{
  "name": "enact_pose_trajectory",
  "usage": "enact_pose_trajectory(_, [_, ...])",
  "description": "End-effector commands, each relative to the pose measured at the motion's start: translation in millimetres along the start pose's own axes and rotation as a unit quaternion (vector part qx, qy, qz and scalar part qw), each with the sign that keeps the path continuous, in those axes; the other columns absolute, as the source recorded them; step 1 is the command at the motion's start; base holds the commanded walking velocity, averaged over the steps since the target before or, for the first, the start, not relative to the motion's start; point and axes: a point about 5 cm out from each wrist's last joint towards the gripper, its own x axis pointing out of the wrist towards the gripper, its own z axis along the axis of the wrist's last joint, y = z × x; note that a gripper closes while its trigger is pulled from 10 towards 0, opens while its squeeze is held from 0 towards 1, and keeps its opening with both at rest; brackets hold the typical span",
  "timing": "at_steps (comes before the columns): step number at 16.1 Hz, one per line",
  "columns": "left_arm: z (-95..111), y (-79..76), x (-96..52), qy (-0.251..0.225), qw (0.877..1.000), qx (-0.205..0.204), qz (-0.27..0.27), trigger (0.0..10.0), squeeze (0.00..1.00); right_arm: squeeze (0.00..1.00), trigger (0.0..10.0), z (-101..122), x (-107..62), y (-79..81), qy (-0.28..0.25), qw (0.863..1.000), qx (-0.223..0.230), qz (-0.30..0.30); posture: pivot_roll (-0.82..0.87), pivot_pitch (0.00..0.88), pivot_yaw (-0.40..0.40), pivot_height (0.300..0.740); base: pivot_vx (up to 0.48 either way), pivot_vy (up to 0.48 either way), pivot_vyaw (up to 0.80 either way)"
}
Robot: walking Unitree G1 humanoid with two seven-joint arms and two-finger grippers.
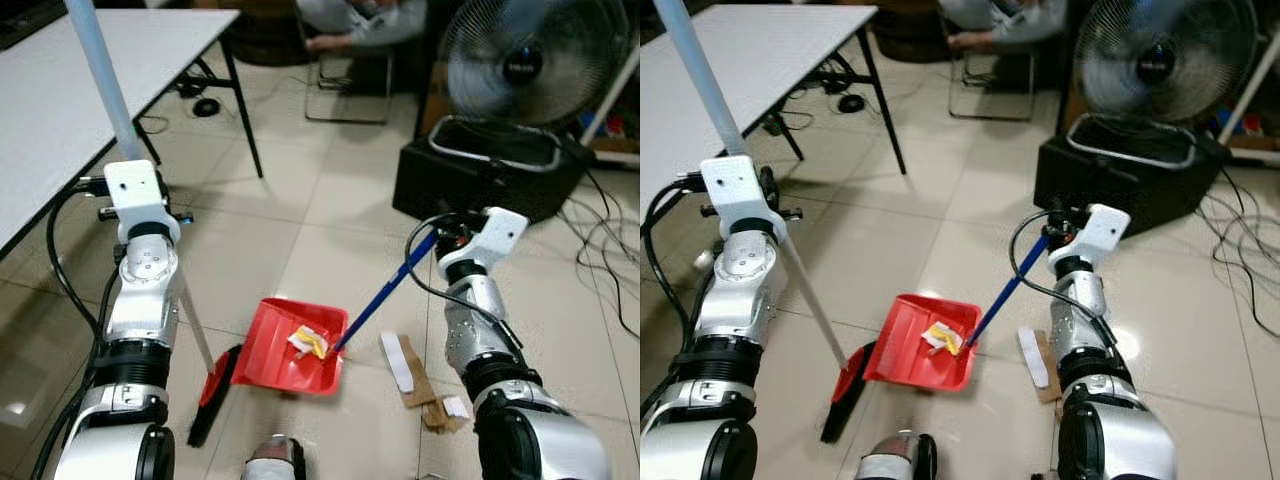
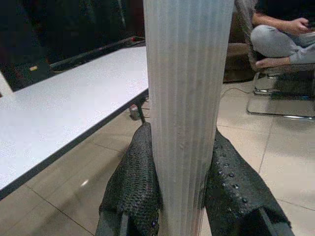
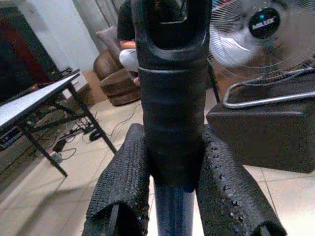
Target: Sweep floor
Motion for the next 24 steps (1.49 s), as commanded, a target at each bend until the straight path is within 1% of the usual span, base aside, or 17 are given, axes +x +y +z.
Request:
enact_pose_trajectory(1, [16.0, 1.9, 3.9, -0.030, 1.000, 0.000, 0.004, 10.0, 0.00, 0.00, 10.0, 8.6, 3.4, 2.6, -0.023, 1.000, 0.007, 0.000, 0.01, 0.059, 0.131, 0.740, 0.000, 0.000, 0.00])
enact_pose_trajectory(5, [16.9, 0.9, 5.1, -0.029, 1.000, 0.002, 0.001, 10.0, 0.00, 0.00, 10.0, 7.2, 2.0, 1.1, -0.021, 1.000, 0.005, -0.004, 0.01, 0.061, 0.133, 0.740, 0.000, 0.000, 0.00])
enact_pose_trajectory(11, [6.2, -0.3, 1.8, -0.012, 1.000, 0.004, 0.001, 10.0, 0.00, 0.00, 10.0, 7.0, 2.9, 1.4, -0.016, 1.000, 0.000, -0.005, 0.01, 0.071, 0.129, 0.740, 0.000, 0.000, 0.00])
enact_pose_trajectory(14, [3.0, -3.6, -0.3, -0.008, 1.000, 0.000, -0.001, 10.0, 0.00, 0.00, 10.0, 7.3, 2.4, -1.3, -0.016, 1.000, -0.003, -0.008, 0.01, 0.069, 0.123, 0.740, 0.000, 0.000, 0.00])
enact_pose_trajectory(16, [2.5, -4.9, -1.8, -0.007, 1.000, -0.004, -0.003, 10.0, 0.00, 0.00, 10.0, 11.4, 4.0, -4.3, -0.020, 1.000, -0.008, -0.009, 0.01, 0.075, 0.124, 0.740, 0.000, 0.000, 0.00])
enact_pose_trajectory(18, [1.9, -6.1, -4.6, -0.008, 1.000, -0.004, -0.008, 10.0, 0.00, 0.00, 10.0, 13.5, 4.6, -5.2, -0.023, 1.000, -0.013, -0.009, 0.02, 0.088, 0.129, 0.740, 0.000, 0.000, 0.00])
enact_pose_trajectory(21, [-3.5, -7.8, -13.0, -0.004, 1.000, -0.005, -0.020, 10.0, 0.00, 0.00, 10.0, 7.9, -1.2, -4.3, -0.022, 1.000, -0.016, -0.007, 0.02, 0.110, 0.134, 0.740, 0.000, 0.000, 0.00])
enact_pose_trajectory(23, [-6.4, -13.8, -17.1, 0.000, 1.000, -0.008, -0.028, 10.0, 0.00, 0.00, 10.0, 6.1, -2.8, -5.5, -0.018, 1.000, -0.018, -0.008, 0.01, 0.117, 0.128, 0.740, 0.000, 0.000, -0.20])
enact_pose_trajectory(24, [-6.7, -14.4, -17.6, 0.000, 1.000, -0.008, -0.029, 10.0, 0.00, 0.00, 10.0, 6.4, -2.7, -5.6, -0.018, 1.000, -0.019, -0.008, 0.01, 0.117, 0.128, 0.740, 0.000, 0.000, -0.40])
